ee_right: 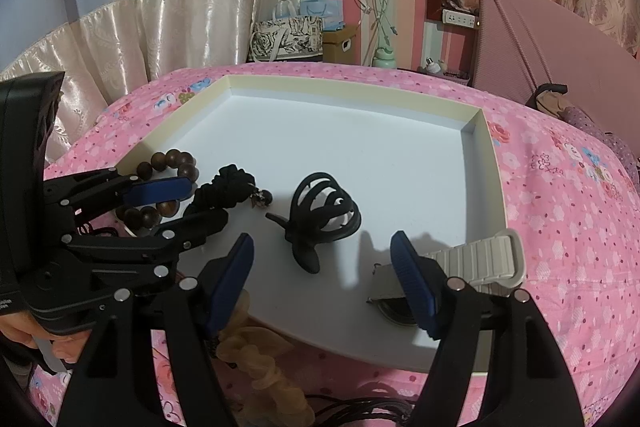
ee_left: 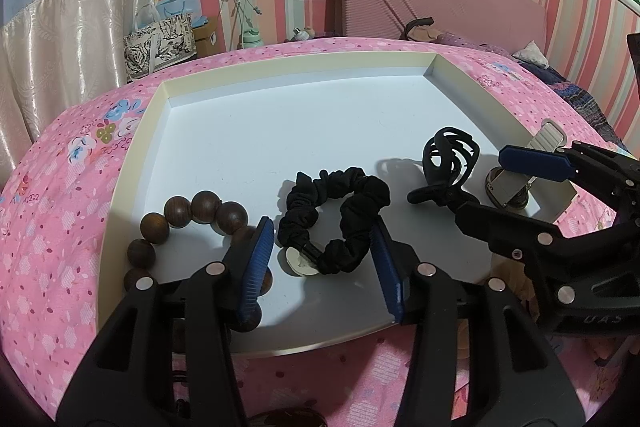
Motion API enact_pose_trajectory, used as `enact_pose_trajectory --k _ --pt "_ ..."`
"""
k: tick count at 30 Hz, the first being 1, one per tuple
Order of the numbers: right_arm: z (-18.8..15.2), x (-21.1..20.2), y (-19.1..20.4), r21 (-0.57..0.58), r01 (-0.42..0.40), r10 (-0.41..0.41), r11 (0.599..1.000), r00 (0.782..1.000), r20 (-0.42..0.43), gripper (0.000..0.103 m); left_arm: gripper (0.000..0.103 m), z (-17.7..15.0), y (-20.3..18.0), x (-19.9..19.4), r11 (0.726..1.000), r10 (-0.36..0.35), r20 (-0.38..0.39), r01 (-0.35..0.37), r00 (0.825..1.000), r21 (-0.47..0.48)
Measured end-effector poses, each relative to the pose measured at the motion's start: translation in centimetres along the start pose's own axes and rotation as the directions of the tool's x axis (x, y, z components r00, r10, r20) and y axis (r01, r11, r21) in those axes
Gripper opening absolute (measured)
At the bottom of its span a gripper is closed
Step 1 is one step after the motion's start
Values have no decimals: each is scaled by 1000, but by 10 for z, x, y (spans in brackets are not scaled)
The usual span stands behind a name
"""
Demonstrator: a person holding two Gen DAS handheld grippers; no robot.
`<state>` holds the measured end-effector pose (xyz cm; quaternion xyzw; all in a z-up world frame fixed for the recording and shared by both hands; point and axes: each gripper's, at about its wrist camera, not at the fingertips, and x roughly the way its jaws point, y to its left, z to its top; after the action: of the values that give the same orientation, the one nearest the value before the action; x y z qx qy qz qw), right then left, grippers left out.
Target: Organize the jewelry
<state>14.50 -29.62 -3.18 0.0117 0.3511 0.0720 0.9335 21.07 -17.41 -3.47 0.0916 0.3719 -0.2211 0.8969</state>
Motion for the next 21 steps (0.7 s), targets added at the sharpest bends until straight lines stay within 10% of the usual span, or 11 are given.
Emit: enact_pose_trajectory --k 21 --pt "-3 3 4 -11 38 -38 999 999 5 71 50 -1 0 -3 1000 8 2 -8 1000 4"
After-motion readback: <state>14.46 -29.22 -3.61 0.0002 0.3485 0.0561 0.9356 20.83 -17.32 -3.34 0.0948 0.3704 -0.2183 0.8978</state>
